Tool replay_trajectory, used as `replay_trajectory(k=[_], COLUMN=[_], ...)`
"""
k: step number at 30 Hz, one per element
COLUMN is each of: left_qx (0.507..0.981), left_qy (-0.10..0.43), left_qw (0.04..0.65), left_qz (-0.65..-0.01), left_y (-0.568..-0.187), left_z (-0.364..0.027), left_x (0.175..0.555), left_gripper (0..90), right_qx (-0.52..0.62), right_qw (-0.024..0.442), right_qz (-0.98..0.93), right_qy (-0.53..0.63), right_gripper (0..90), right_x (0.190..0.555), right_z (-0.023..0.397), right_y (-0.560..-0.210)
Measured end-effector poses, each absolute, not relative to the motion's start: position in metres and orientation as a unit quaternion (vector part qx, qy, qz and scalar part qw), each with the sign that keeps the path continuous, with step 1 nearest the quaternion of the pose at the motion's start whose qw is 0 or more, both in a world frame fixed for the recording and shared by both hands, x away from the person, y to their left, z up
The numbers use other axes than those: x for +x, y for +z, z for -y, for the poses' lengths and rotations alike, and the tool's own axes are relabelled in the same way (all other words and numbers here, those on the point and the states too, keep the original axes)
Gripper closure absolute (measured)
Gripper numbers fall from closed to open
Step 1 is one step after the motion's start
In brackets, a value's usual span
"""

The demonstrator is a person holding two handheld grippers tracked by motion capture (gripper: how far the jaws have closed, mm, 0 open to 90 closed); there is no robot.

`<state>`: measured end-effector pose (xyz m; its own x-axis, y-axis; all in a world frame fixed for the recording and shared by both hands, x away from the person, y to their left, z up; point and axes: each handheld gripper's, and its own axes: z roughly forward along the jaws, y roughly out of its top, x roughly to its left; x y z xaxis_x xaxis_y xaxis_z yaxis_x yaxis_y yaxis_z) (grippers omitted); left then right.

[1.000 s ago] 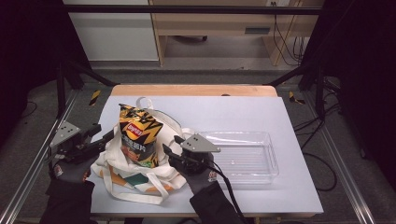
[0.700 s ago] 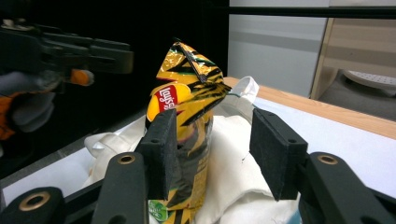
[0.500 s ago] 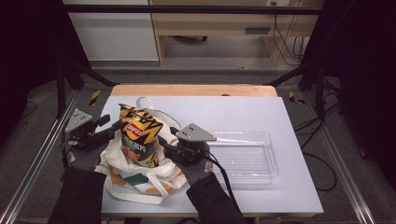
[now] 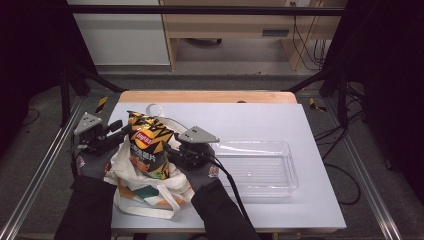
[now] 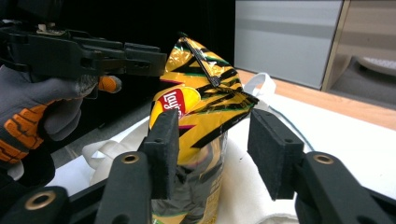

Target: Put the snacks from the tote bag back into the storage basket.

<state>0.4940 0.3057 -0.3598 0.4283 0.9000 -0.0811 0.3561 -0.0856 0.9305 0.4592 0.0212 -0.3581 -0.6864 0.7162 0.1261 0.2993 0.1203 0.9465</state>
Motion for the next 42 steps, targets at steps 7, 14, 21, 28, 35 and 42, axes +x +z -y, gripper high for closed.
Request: replay_trajectory(k=[7, 14, 21, 28, 35, 42], left_qx=[0.685, 0.686, 0.688, 0.690, 0.674, 0.681], left_qy=[0.258, 0.257, 0.262, 0.261, 0.292, 0.269], left_qw=[0.502, 0.501, 0.498, 0.511, 0.503, 0.508], left_qz=[-0.461, -0.461, -0.459, -0.442, -0.455, -0.454], left_y=[-0.365, -0.364, -0.362, -0.355, -0.353, -0.363], left_z=[-0.306, -0.308, -0.310, -0.308, -0.307, -0.307], left_x=[0.497, 0.494, 0.490, 0.477, 0.476, 0.489], left_gripper=[71.9, 84.0, 89.4, 89.9, 81.5, 64.9], right_qx=[0.352, 0.351, 0.341, 0.339, 0.334, 0.332], right_qw=[0.188, 0.193, 0.186, 0.186, 0.193, 0.192], right_qz=[-0.727, -0.728, -0.732, -0.728, -0.732, -0.734], right_qy=[0.559, 0.556, 0.559, 0.566, 0.562, 0.561], right_gripper=[65.0, 81.3, 89.0, 89.8, 90.0, 89.8], right_x=[0.462, 0.459, 0.457, 0.454, 0.451, 0.451], right_z=[-0.024, -0.026, -0.028, -0.026, -0.027, -0.025], right_y=[-0.360, -0.360, -0.360, -0.355, -0.354, -0.356])
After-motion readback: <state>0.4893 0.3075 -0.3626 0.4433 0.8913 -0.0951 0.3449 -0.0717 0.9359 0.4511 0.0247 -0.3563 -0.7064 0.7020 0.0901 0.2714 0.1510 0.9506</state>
